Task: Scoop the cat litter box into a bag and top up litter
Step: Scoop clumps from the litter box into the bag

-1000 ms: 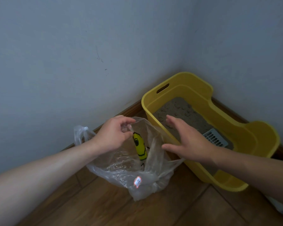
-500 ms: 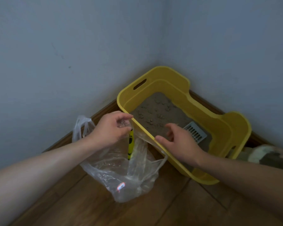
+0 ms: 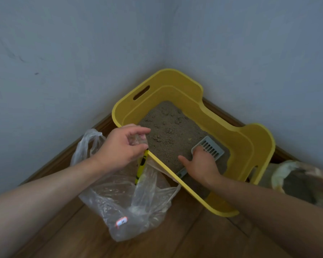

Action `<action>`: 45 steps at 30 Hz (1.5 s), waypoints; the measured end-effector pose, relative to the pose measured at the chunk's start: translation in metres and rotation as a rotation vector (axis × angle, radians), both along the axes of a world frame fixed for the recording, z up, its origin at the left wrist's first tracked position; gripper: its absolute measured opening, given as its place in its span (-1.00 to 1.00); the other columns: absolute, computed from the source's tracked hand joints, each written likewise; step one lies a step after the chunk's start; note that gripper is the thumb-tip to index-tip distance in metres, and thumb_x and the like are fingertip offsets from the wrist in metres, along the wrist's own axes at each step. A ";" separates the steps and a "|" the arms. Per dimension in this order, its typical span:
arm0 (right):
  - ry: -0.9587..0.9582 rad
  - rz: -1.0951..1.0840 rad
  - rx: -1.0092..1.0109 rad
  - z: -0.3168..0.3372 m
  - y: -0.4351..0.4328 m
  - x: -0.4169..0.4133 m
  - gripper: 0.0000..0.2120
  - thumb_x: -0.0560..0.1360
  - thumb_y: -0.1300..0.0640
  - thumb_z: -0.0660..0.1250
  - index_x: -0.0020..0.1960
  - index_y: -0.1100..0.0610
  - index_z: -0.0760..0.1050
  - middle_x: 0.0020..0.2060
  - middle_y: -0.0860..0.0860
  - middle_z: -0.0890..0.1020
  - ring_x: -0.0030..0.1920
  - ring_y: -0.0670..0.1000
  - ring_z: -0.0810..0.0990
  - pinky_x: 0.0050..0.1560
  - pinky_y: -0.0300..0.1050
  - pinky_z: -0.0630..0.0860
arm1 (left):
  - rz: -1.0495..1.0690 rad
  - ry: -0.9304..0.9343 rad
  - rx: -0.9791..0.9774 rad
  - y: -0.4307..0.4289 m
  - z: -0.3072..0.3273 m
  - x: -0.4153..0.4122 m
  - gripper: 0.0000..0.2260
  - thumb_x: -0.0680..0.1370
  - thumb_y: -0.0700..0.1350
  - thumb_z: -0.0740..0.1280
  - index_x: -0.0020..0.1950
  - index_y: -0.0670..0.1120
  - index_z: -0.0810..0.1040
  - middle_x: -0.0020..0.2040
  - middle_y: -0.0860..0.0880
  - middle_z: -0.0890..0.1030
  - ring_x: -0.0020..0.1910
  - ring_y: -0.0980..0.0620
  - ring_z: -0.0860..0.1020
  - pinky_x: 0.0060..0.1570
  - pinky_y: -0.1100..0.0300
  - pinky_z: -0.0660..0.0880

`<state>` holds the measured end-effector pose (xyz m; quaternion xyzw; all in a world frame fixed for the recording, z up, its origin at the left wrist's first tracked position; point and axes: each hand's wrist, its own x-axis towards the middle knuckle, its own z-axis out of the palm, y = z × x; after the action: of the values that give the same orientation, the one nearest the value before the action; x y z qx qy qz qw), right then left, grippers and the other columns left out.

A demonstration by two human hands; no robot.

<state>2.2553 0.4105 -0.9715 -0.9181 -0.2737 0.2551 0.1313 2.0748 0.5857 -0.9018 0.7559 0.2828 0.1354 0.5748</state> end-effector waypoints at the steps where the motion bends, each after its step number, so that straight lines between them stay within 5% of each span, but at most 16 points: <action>1: 0.006 -0.015 -0.008 -0.004 0.002 -0.001 -0.39 0.50 -0.27 0.31 0.26 0.22 0.39 -0.17 0.07 0.62 -0.17 0.06 0.63 -0.42 -0.16 0.38 | -0.006 -0.007 0.003 0.001 -0.001 0.001 -0.62 0.45 -0.32 0.48 0.14 0.09 0.62 -0.05 0.04 0.57 -0.35 0.18 0.50 -0.28 0.27 0.51; 8: 0.049 -0.144 -0.085 -0.029 0.007 -0.002 -0.26 0.51 -0.25 0.31 0.42 0.31 0.27 0.05 0.17 0.62 0.03 0.13 0.63 -0.20 -0.09 0.50 | -0.038 0.005 0.015 0.003 0.004 0.004 -0.59 0.44 -0.32 0.49 0.17 0.08 0.61 -0.02 0.00 0.58 -0.34 0.14 0.46 -0.27 0.34 0.49; 14: 0.082 -0.236 -0.081 -0.032 0.005 -0.002 -0.61 0.49 -0.03 0.43 0.12 0.22 0.43 -0.29 0.00 0.46 -0.24 0.01 0.51 -0.32 -0.15 0.36 | -0.050 0.016 0.035 0.004 0.003 0.004 -0.59 0.43 -0.31 0.50 0.20 0.05 0.61 -0.01 0.00 0.58 -0.36 0.19 0.45 -0.27 0.40 0.46; 20: 0.077 -0.292 0.022 -0.019 0.003 -0.003 -0.79 0.49 0.13 0.39 -0.03 0.15 0.37 -0.23 0.03 0.53 -0.26 0.02 0.55 -0.36 -0.12 0.49 | -0.047 0.020 0.042 0.004 0.002 0.004 -0.60 0.43 -0.28 0.50 0.20 0.07 0.62 -0.02 0.03 0.59 -0.32 0.15 0.47 -0.22 0.39 0.48; 24: 0.066 -0.237 0.100 -0.001 -0.002 -0.011 -0.79 0.50 0.12 0.38 0.00 0.17 0.39 -0.08 0.07 0.56 -0.05 0.10 0.61 -0.11 -0.03 0.62 | -0.053 0.024 0.056 0.003 0.003 0.003 -0.59 0.44 -0.28 0.50 0.21 0.07 0.61 -0.03 0.08 0.58 -0.33 0.22 0.46 -0.23 0.41 0.46; 33: -0.016 -0.079 0.154 0.029 -0.019 -0.019 -0.81 0.54 0.09 0.36 -0.04 0.11 0.34 0.04 0.11 0.62 -0.01 0.08 0.64 -0.21 -0.16 0.61 | -0.069 0.025 0.076 0.000 0.017 -0.005 -0.58 0.44 -0.29 0.50 0.17 0.14 0.61 0.01 0.10 0.59 -0.31 0.06 0.46 -0.23 0.36 0.48; 36: -0.006 -0.008 0.158 0.035 -0.023 -0.016 -0.79 0.54 0.10 0.38 0.05 0.06 0.35 0.10 0.08 0.62 0.02 0.04 0.65 -0.16 -0.20 0.61 | -0.080 0.046 0.087 0.001 0.024 -0.012 -0.56 0.44 -0.28 0.51 0.15 0.19 0.59 0.04 0.14 0.60 -0.19 -0.08 0.58 -0.10 0.31 0.54; 40: 0.027 0.097 0.124 0.042 -0.026 -0.009 -0.62 0.54 0.11 0.37 0.32 0.10 0.39 0.08 0.04 0.63 -0.08 -0.03 0.64 -0.17 -0.17 0.63 | -0.100 0.086 0.110 0.004 0.037 -0.023 -0.53 0.43 -0.26 0.52 0.17 0.22 0.56 0.15 0.11 0.60 -0.02 0.13 0.63 0.10 0.18 0.54; 45: -0.027 0.233 0.061 0.050 -0.025 -0.001 -0.75 0.57 0.14 0.31 0.24 0.11 0.52 0.07 0.04 0.65 -0.07 -0.04 0.63 -0.11 -0.14 0.63 | -0.140 0.160 0.085 0.006 0.048 -0.037 -0.44 0.42 -0.27 0.53 0.19 0.31 0.49 0.13 0.16 0.64 -0.19 0.18 0.63 -0.06 0.20 0.53</action>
<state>2.2548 0.3857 -0.9215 -0.8789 -0.3880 0.2477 0.1247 2.0382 0.5919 -0.8541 0.8058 0.2681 0.0460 0.5260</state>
